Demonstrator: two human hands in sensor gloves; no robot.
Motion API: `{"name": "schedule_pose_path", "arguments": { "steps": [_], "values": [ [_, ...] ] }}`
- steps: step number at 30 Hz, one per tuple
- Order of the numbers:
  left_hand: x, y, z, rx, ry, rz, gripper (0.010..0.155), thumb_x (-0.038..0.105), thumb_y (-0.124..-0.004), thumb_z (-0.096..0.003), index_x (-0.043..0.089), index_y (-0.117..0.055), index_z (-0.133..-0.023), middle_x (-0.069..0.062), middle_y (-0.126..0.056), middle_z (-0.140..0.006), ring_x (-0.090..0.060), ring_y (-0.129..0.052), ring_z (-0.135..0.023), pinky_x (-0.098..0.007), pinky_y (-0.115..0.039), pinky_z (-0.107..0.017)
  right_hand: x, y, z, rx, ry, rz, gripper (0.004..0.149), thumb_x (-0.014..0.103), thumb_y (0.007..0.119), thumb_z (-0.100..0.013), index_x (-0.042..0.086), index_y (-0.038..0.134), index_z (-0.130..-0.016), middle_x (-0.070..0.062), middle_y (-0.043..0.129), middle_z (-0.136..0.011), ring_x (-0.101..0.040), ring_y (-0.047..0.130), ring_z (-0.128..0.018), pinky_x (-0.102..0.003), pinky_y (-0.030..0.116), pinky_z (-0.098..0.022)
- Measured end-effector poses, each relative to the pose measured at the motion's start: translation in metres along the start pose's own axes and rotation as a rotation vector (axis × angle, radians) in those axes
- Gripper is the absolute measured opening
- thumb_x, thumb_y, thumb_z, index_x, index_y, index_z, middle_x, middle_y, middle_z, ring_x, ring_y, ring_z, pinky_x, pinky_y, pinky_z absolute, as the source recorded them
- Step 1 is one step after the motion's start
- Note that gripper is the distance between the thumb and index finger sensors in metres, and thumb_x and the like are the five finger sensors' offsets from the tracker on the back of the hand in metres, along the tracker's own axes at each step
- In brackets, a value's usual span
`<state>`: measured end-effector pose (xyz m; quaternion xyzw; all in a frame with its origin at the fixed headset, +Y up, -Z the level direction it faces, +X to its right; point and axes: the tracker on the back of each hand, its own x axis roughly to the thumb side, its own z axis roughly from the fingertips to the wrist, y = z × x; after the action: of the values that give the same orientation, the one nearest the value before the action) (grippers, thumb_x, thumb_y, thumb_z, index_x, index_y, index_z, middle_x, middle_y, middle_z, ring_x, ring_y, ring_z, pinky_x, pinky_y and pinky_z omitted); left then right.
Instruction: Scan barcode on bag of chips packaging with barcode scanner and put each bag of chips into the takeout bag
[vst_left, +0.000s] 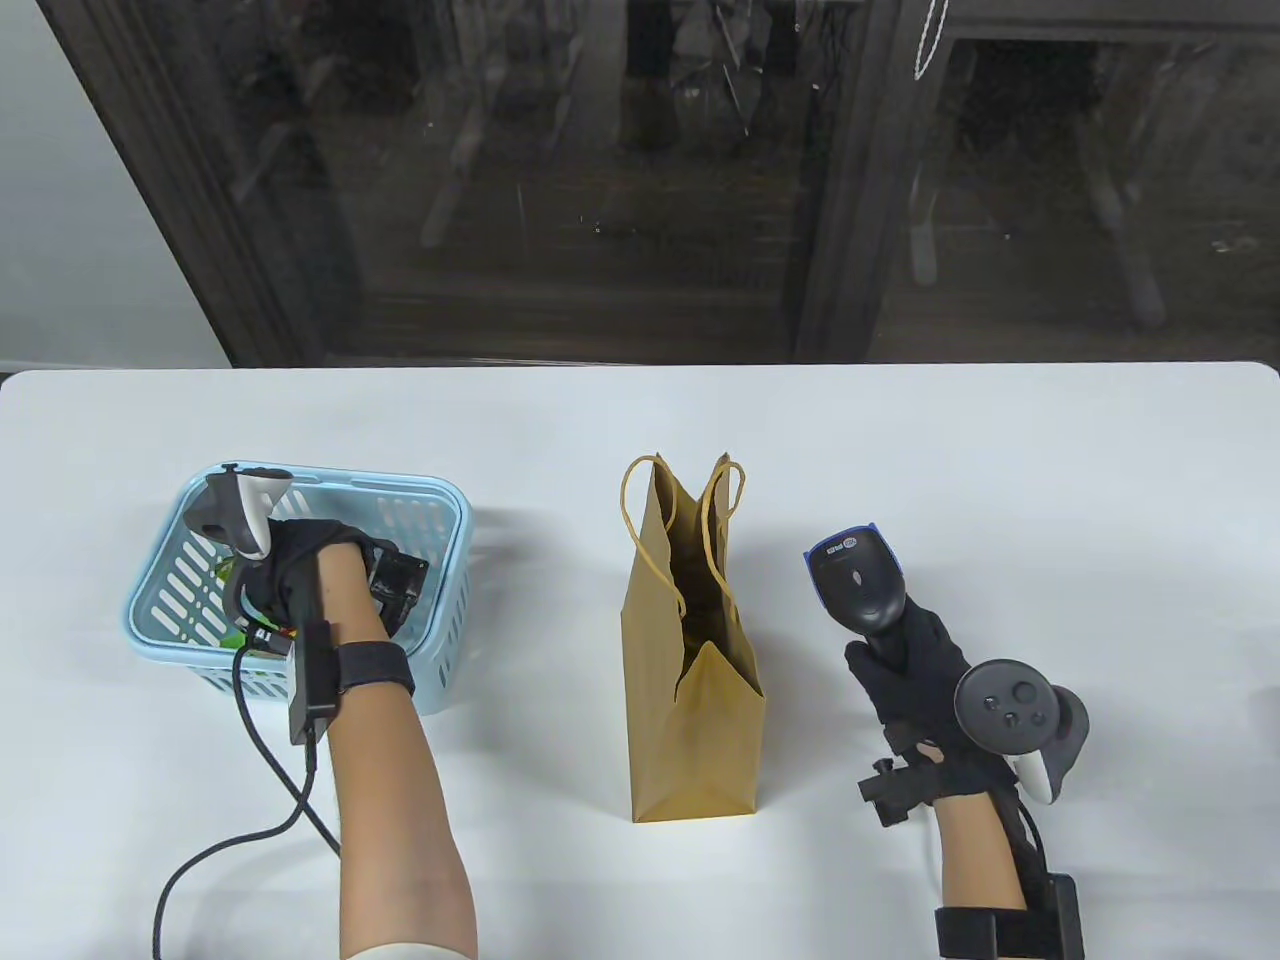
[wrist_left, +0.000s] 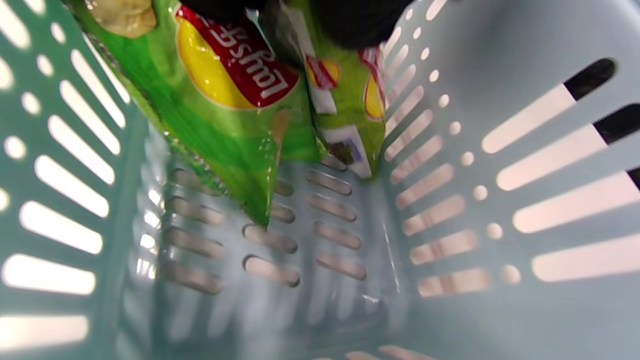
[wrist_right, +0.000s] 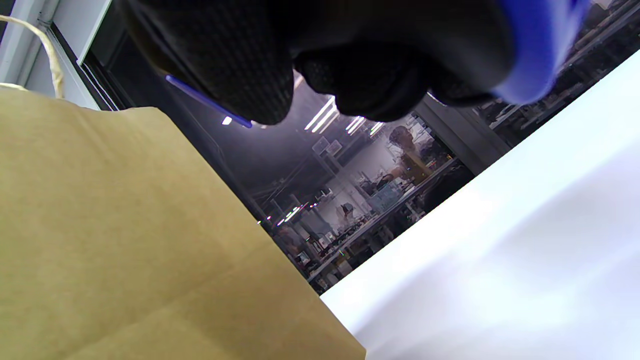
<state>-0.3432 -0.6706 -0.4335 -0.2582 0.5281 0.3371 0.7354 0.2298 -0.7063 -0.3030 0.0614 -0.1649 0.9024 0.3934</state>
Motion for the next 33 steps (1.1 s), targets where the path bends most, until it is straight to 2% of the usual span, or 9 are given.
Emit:
{"name": "schedule_pose_path", "arguments": {
  "steps": [2,5,7,10,12,15,22,27,33],
  "values": [
    [0.000,0.000,0.001,0.018,0.004,-0.009,0.052,0.028,-0.065,-0.0645,0.033,-0.038,-0.108,-0.003,-0.011,-0.117,-0.032,-0.033,-0.113,-0.045,-0.050,-0.087,0.000,0.000,0.000,-0.001,0.000,-0.001,0.059,0.033,0.087,-0.053,0.025,0.058,-0.104,-0.006,0.073,-0.090,-0.025,0.090,-0.065,-0.050,0.078,-0.055],
    [0.001,-0.001,0.004,0.023,-0.027,-0.015,0.072,0.036,-0.077,-0.0613,0.040,-0.027,-0.113,-0.004,-0.002,-0.119,-0.034,-0.034,-0.114,-0.049,-0.051,-0.085,-0.001,0.000,0.000,0.003,0.005,0.000,0.059,0.033,0.087,-0.053,0.025,0.057,-0.104,-0.006,0.073,-0.090,-0.025,0.090,-0.065,-0.050,0.078,-0.055],
    [0.002,-0.001,0.004,0.027,-0.023,-0.024,0.076,0.029,-0.079,-0.0610,0.043,-0.025,-0.113,-0.004,-0.002,-0.119,-0.035,-0.035,-0.113,-0.049,-0.053,-0.084,-0.001,0.000,0.001,0.006,0.008,0.002,0.059,0.034,0.087,-0.053,0.025,0.058,-0.104,-0.006,0.073,-0.090,-0.025,0.090,-0.065,-0.050,0.078,-0.055],
    [0.001,-0.001,0.003,0.042,0.001,-0.029,0.070,0.024,-0.075,-0.0630,0.045,-0.030,-0.112,-0.002,-0.008,-0.119,-0.031,-0.037,-0.112,-0.047,-0.052,-0.084,-0.001,0.000,0.001,0.010,0.009,0.001,0.059,0.033,0.087,-0.053,0.025,0.058,-0.104,-0.006,0.073,-0.090,-0.025,0.090,-0.065,-0.050,0.078,-0.055],
    [0.001,-0.002,0.005,0.049,-0.006,-0.038,0.066,0.022,-0.072,-0.0635,0.044,-0.033,-0.112,-0.003,-0.018,-0.119,-0.030,-0.039,-0.110,-0.047,-0.053,-0.083,-0.001,0.000,0.000,0.008,0.007,0.002,0.059,0.033,0.087,-0.053,0.025,0.058,-0.104,-0.006,0.073,-0.090,-0.025,0.090,-0.065,-0.050,0.078,-0.055],
    [0.002,0.000,0.009,0.078,-0.029,-0.036,0.064,0.018,-0.069,-0.0631,0.041,-0.034,-0.112,-0.006,-0.022,-0.118,-0.032,-0.043,-0.107,-0.047,-0.055,-0.082,-0.002,0.001,0.000,0.010,0.008,0.003,0.059,0.033,0.087,-0.053,0.025,0.058,-0.104,-0.006,0.073,-0.090,-0.025,0.090,-0.065,-0.050,0.078,-0.055],
    [0.000,0.010,0.025,0.157,-0.194,0.042,0.060,0.010,-0.064,-0.0597,0.028,-0.041,-0.112,-0.013,-0.048,-0.109,-0.039,-0.063,-0.093,-0.051,-0.064,-0.073,-0.001,0.001,0.000,0.015,0.004,0.007,0.059,0.033,0.087,-0.053,0.024,0.058,-0.104,-0.006,0.073,-0.090,-0.025,0.090,-0.065,-0.050,0.078,-0.055],
    [-0.007,0.020,0.040,0.209,-0.345,0.097,0.058,0.008,-0.066,-0.0568,0.022,-0.048,-0.110,-0.017,-0.057,-0.102,-0.041,-0.071,-0.084,-0.053,-0.070,-0.065,-0.002,0.001,0.000,0.015,0.002,0.012,0.059,0.033,0.087,-0.053,0.024,0.058,-0.104,-0.006,0.073,-0.090,-0.025,0.090,-0.065,-0.050,0.078,-0.055],
    [-0.020,0.037,0.075,0.335,-0.525,0.202,0.057,0.008,-0.065,-0.0532,0.019,-0.058,-0.108,-0.018,-0.066,-0.095,-0.036,-0.083,-0.076,-0.049,-0.081,-0.058,-0.003,-0.001,0.000,0.003,0.008,-0.002,0.059,0.033,0.087,-0.053,0.024,0.058,-0.104,-0.006,0.073,-0.090,-0.025,0.090,-0.065,-0.050,0.078,-0.055]
  ]
}}
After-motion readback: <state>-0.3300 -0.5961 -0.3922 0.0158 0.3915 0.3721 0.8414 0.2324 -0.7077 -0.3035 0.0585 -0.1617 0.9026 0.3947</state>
